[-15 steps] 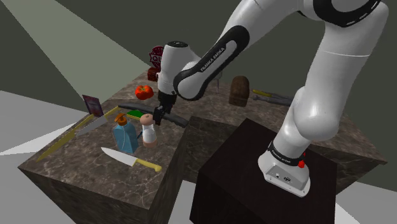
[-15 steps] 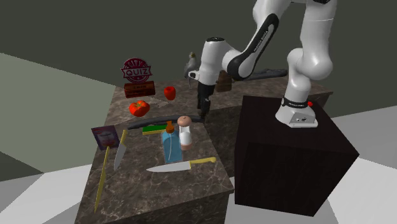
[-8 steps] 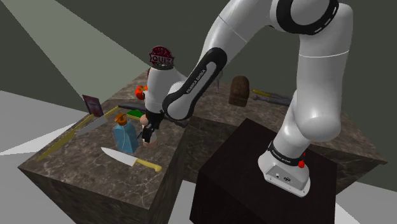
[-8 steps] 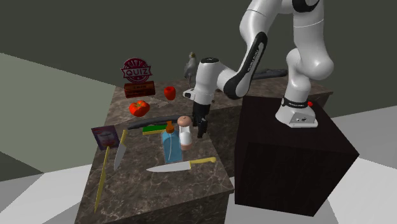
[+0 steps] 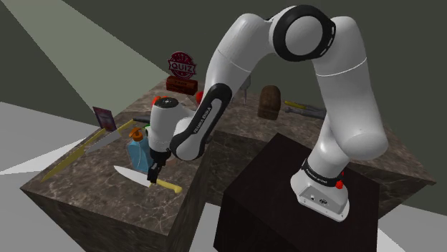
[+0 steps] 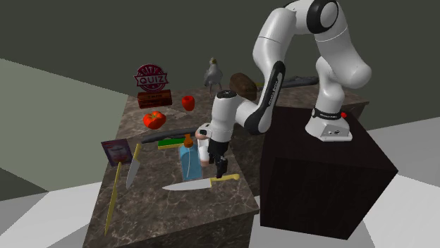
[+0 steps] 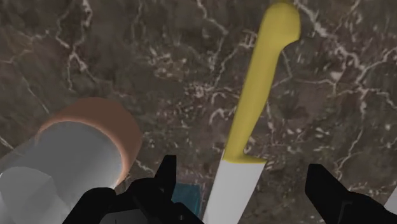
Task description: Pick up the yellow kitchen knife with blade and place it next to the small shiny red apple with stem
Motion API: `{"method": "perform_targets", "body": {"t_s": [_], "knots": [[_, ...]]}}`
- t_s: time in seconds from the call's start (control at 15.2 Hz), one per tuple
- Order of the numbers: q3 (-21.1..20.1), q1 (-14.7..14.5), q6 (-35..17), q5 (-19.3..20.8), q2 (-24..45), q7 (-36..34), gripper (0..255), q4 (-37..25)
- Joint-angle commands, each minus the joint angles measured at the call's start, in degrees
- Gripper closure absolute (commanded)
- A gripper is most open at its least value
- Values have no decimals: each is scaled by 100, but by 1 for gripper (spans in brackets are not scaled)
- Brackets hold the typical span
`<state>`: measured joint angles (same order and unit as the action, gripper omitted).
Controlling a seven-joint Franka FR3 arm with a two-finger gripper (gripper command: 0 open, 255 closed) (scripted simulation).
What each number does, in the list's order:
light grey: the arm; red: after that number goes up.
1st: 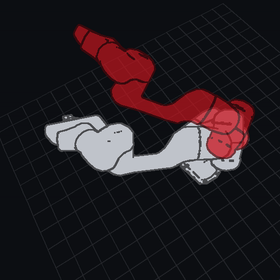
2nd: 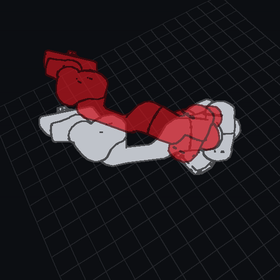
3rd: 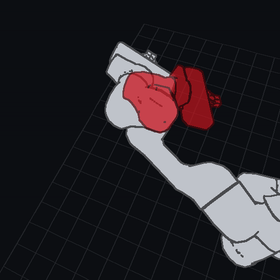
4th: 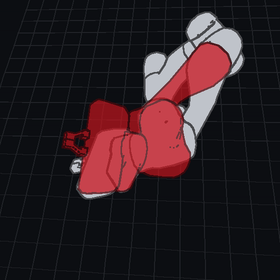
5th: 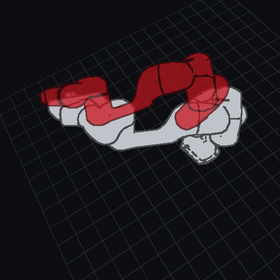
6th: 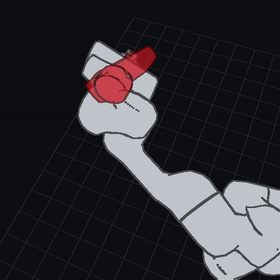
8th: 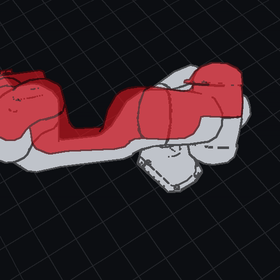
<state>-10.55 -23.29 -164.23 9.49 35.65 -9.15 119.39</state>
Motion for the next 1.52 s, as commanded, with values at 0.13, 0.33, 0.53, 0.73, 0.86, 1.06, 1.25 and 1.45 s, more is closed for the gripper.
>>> {"method": "perform_targets", "body": {"t_s": [0.13,0.33,0.53,0.73,0.86,1.06,1.25,1.45], "knots": [[75,-96,-139,56,358,-20,0,-224],[137,-160,-238,85,605,-44,0,-376],[149,-172,-256,90,652,-47,0,-406],[149,-172,-256,90,652,-47,0,-406],[148,-172,-255,89,651,-47,0,-406],[148,-172,-255,89,651,-47,255,-406],[148,-172,-255,89,652,-47,255,-406],[148,-172,-256,89,651,-48,255,-404]]}}
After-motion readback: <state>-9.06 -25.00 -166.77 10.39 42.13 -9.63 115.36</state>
